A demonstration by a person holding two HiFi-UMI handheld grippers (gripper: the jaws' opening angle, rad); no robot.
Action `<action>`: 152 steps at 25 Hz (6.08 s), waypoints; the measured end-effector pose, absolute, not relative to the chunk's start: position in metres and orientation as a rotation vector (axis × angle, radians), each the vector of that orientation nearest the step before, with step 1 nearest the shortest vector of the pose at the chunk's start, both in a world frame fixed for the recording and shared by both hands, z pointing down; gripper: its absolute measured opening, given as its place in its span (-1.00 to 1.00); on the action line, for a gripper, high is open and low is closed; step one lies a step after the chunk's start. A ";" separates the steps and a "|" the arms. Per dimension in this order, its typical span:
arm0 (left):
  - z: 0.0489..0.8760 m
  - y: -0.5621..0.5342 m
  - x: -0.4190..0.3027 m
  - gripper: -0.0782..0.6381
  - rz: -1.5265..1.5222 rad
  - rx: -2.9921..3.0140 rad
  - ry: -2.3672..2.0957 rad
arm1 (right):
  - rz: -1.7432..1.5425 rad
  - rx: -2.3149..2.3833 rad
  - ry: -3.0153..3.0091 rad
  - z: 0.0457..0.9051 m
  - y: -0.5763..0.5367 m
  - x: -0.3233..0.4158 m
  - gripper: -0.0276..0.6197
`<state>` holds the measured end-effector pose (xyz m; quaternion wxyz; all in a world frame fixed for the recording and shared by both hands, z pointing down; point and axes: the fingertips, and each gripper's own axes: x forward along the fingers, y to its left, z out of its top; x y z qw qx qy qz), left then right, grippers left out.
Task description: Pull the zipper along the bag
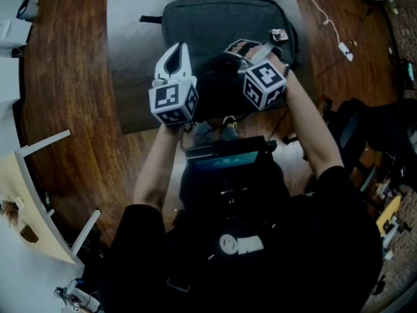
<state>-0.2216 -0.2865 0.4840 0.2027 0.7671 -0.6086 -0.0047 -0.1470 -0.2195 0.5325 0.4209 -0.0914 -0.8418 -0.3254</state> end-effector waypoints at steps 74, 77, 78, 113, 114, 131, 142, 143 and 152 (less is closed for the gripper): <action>0.540 -0.294 -0.157 -0.77 0.357 2.228 -1.568 | -1.034 -0.236 -2.060 0.544 -0.263 -0.027 -0.84; 0.542 -0.295 -0.156 -0.77 0.354 2.224 -1.566 | -1.033 -0.237 -2.059 0.547 -0.265 -0.020 -0.83; 0.542 -0.295 -0.156 -0.77 0.353 2.224 -1.567 | -1.029 -0.238 -2.059 0.548 -0.266 -0.018 -0.83; 0.545 -0.297 -0.155 -0.77 0.374 2.230 -1.560 | -0.976 -0.183 -2.111 0.563 -0.283 0.027 -0.83; 0.545 -0.297 -0.155 -0.77 0.374 2.230 -1.559 | -0.978 -0.178 -2.112 0.563 -0.284 0.028 -0.83; 0.546 -0.297 -0.156 -0.77 0.355 2.226 -1.534 | -0.959 -0.147 -2.108 0.567 -0.288 0.037 -0.83; 0.546 -0.297 -0.156 -0.77 0.360 2.225 -1.536 | -0.826 -0.068 -2.128 0.573 -0.289 0.032 -0.81; 0.546 -0.296 -0.156 -0.77 0.365 2.223 -1.541 | -0.771 -0.032 -2.151 0.575 -0.289 0.031 -0.81; 0.523 -0.298 -0.159 -0.77 0.297 2.174 -1.640 | -0.368 0.345 -2.428 0.551 -0.294 0.033 -0.73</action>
